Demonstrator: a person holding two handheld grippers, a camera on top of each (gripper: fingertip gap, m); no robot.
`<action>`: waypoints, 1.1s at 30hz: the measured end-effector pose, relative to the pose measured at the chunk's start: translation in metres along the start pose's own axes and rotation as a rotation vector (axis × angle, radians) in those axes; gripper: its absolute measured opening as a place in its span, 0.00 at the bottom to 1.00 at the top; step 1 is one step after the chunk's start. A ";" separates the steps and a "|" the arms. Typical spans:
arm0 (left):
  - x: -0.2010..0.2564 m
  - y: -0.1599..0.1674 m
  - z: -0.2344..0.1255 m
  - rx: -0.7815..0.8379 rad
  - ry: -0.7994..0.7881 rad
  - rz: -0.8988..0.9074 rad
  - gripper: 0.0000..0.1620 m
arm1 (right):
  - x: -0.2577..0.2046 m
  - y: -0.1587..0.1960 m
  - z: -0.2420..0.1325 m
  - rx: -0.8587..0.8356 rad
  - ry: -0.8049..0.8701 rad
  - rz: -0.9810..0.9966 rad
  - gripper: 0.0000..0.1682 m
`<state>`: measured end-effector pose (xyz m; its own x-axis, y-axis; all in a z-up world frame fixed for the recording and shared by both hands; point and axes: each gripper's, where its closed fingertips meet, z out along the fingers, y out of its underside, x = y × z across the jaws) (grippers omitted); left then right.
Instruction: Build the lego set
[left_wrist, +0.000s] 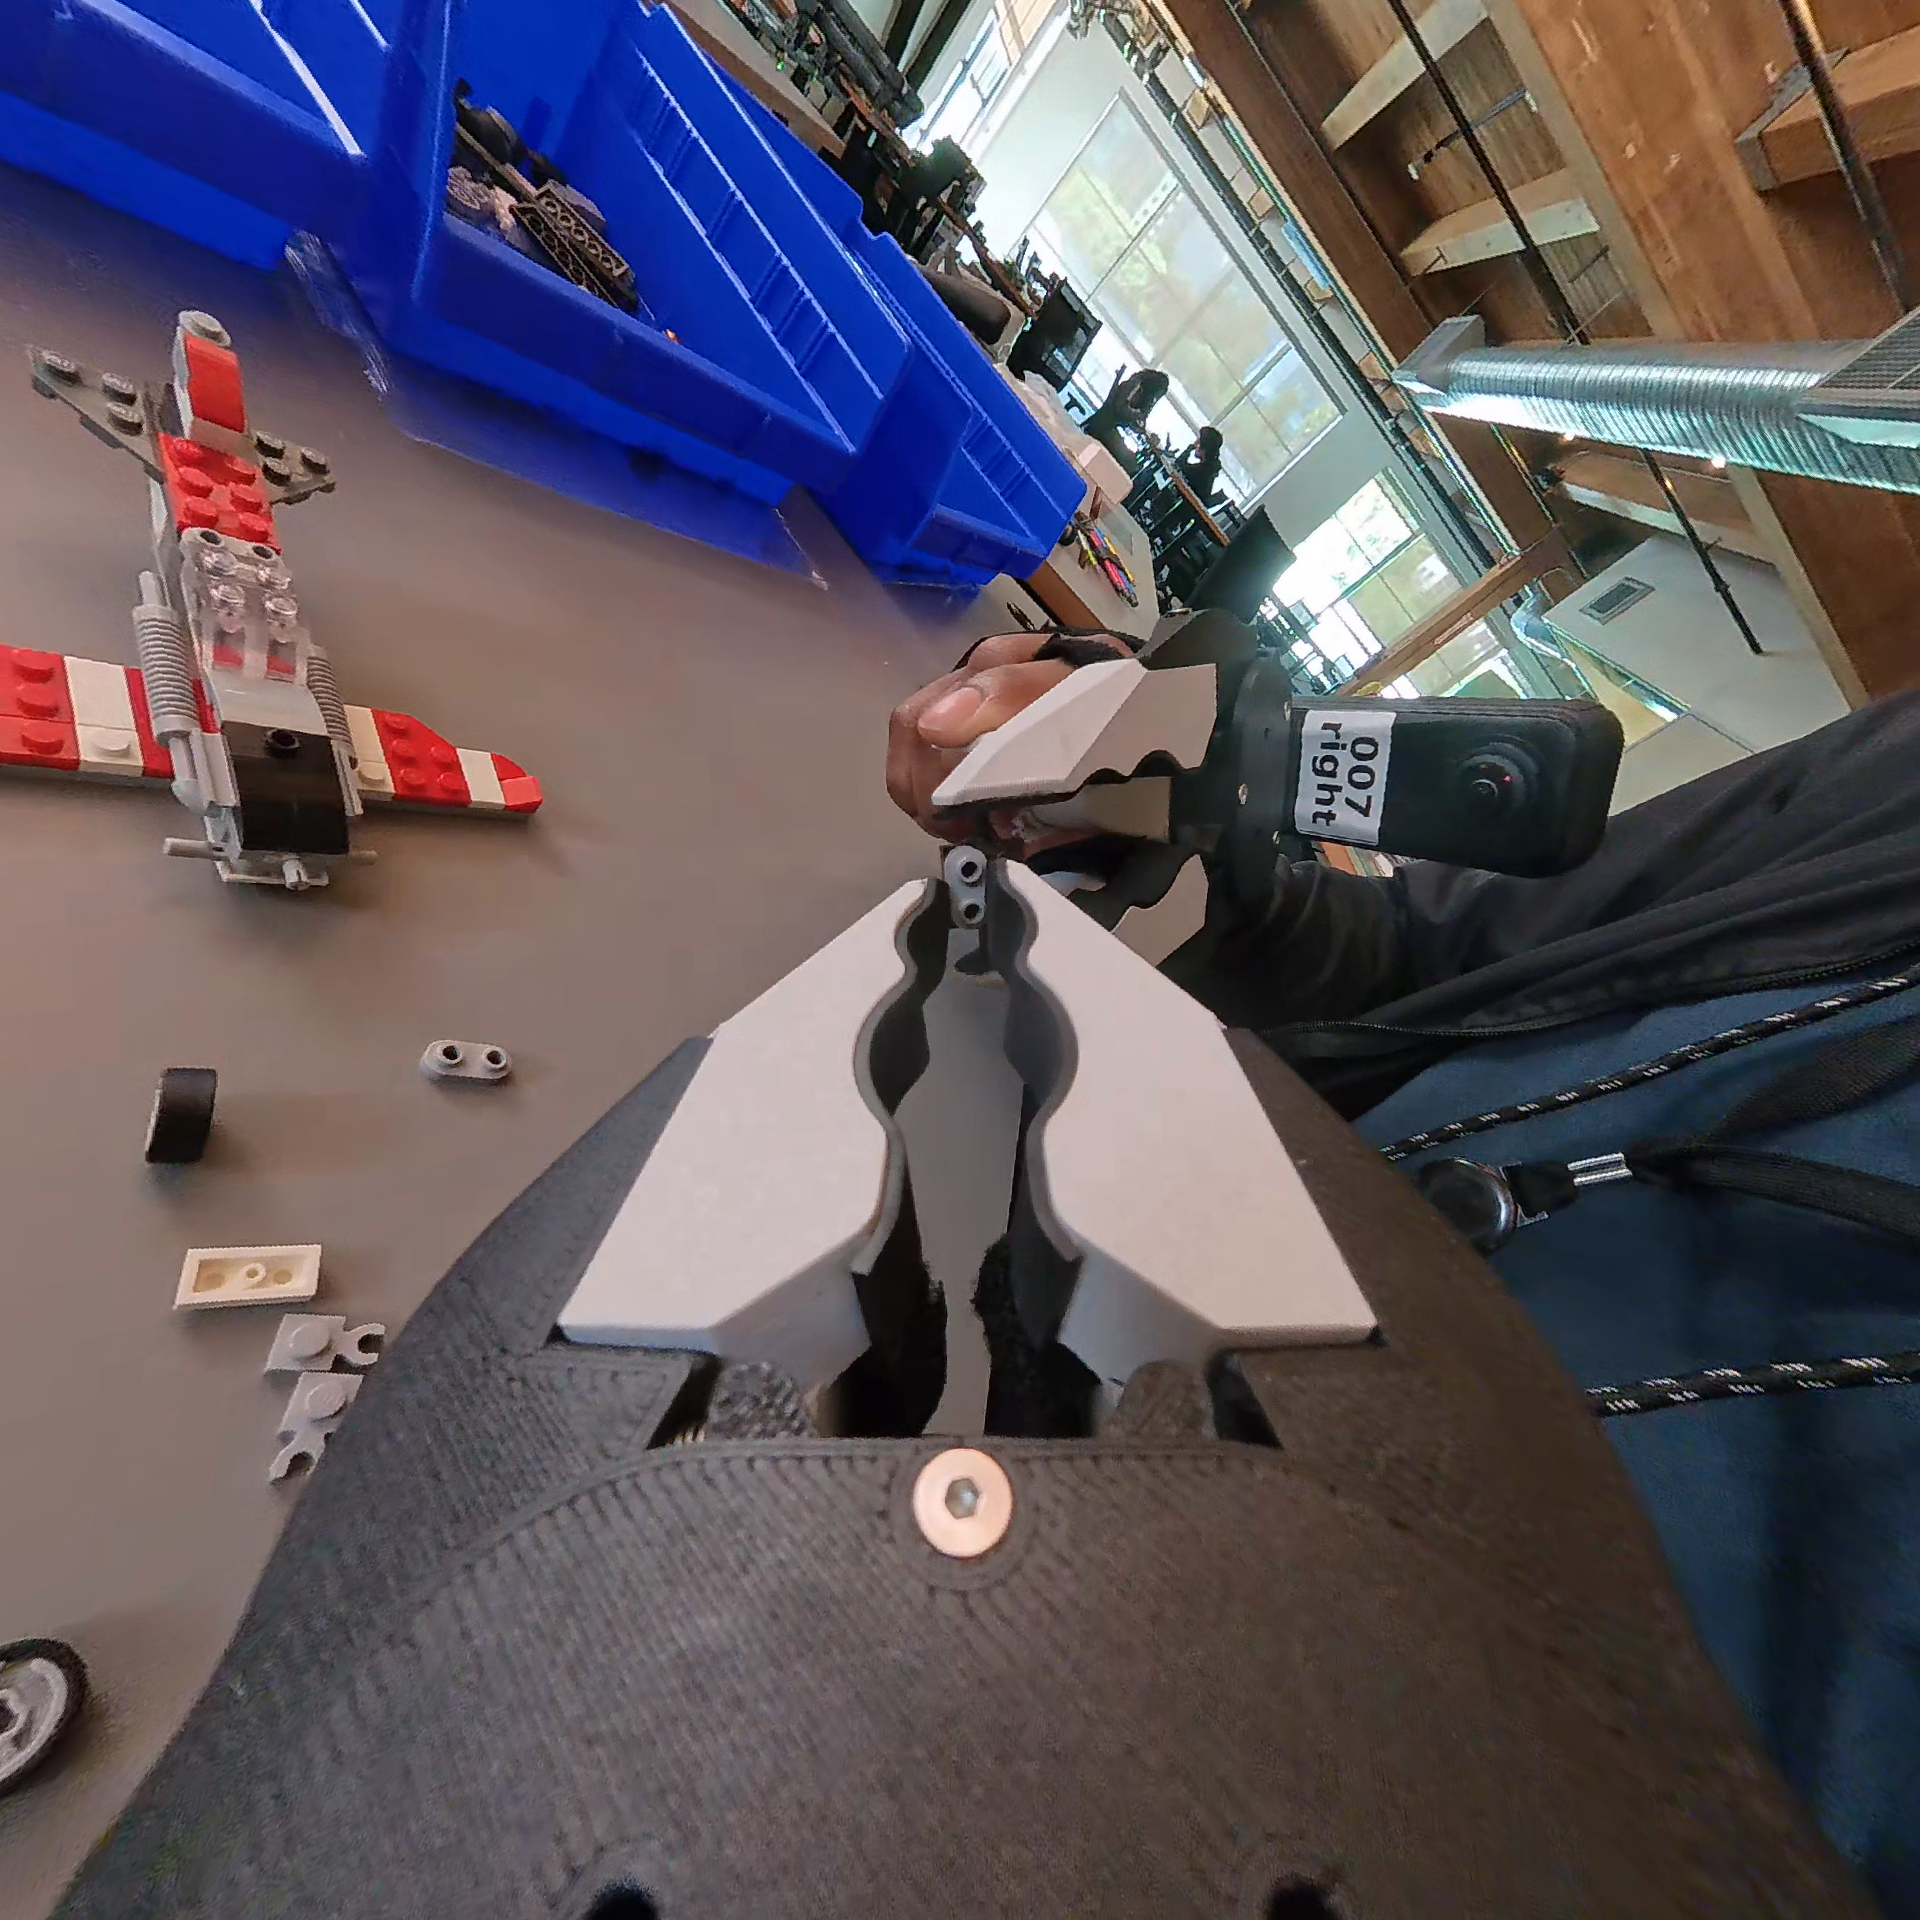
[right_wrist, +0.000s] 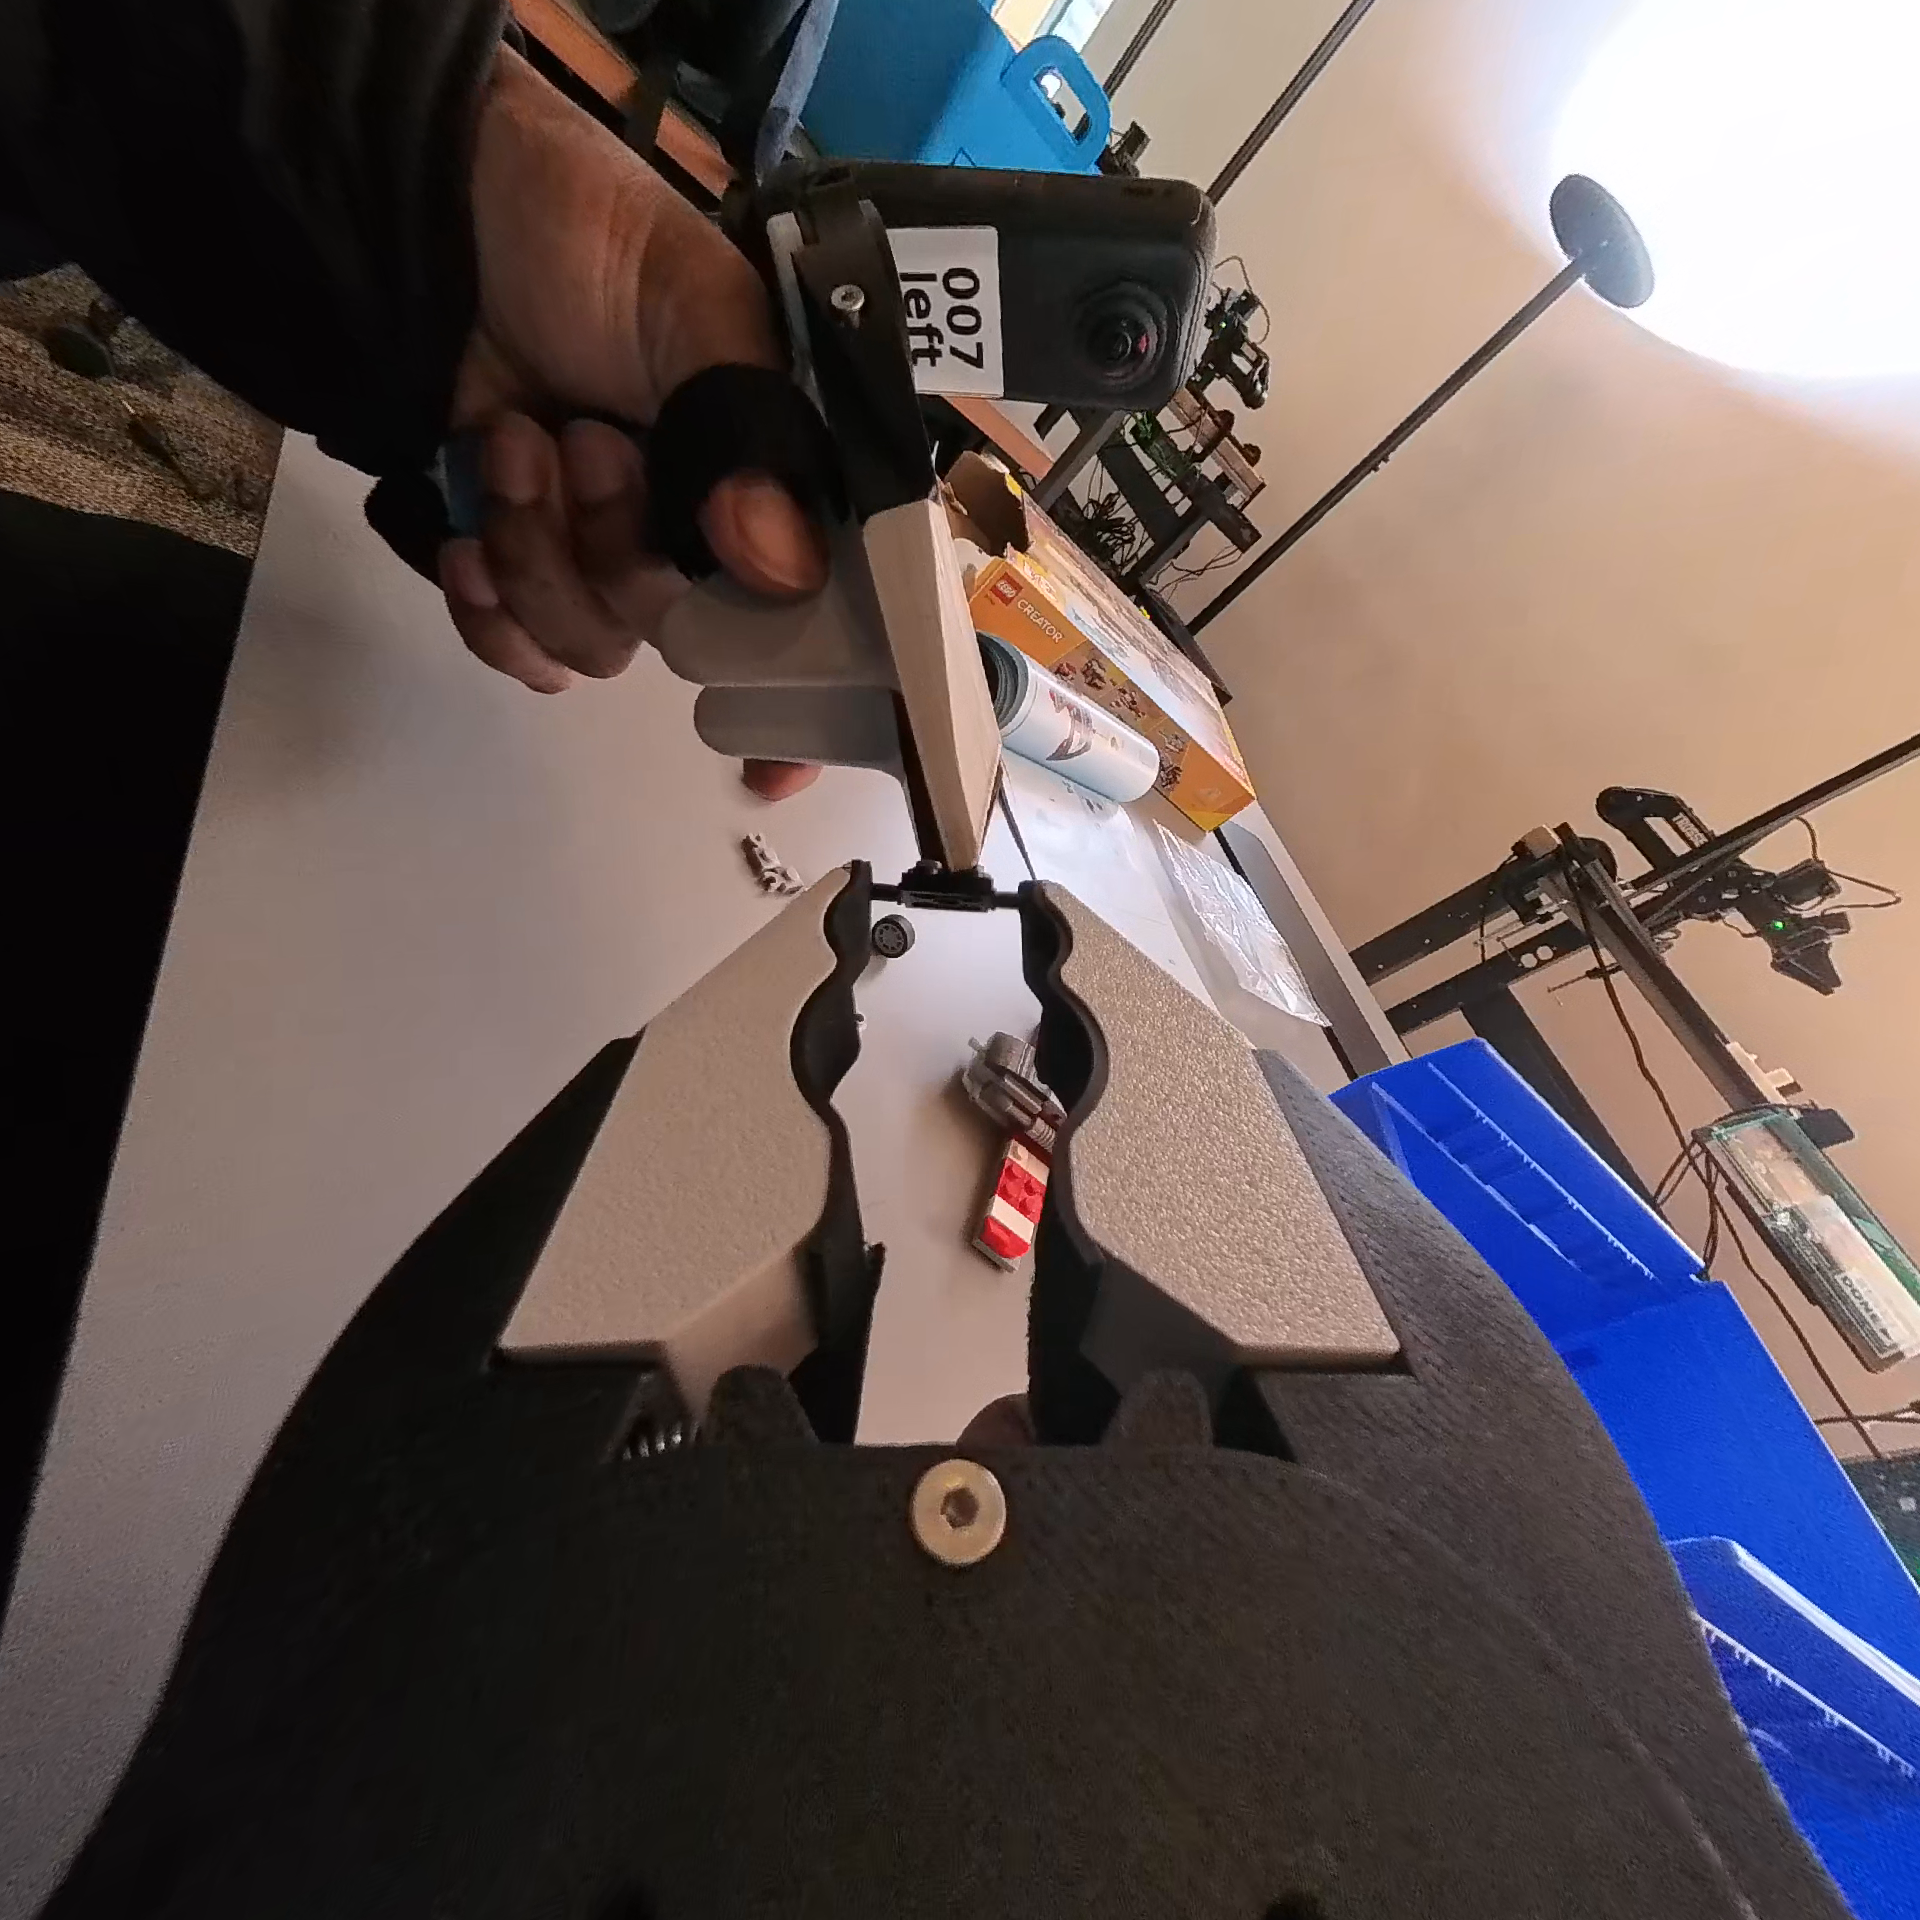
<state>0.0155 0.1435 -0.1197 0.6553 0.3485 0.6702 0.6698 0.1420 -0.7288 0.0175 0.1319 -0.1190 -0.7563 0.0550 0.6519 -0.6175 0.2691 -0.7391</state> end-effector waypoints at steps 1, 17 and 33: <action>0.000 0.000 0.000 0.001 0.000 -0.001 0.04 | 0.000 0.000 0.000 -0.001 0.002 -0.001 0.18; -0.024 -0.030 -0.039 0.169 -0.080 -0.040 0.00 | 0.029 0.015 -0.016 -0.011 0.083 0.041 0.18; -0.008 0.001 0.006 -0.015 -0.099 0.057 0.07 | 0.002 0.011 0.000 -0.033 0.028 -0.032 0.18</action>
<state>0.0085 0.1468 -0.1268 0.6553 0.4452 0.6102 0.6382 0.1058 -0.7625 0.0095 0.1351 -0.1259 -0.7299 0.0725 0.6797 -0.6332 0.3027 -0.7123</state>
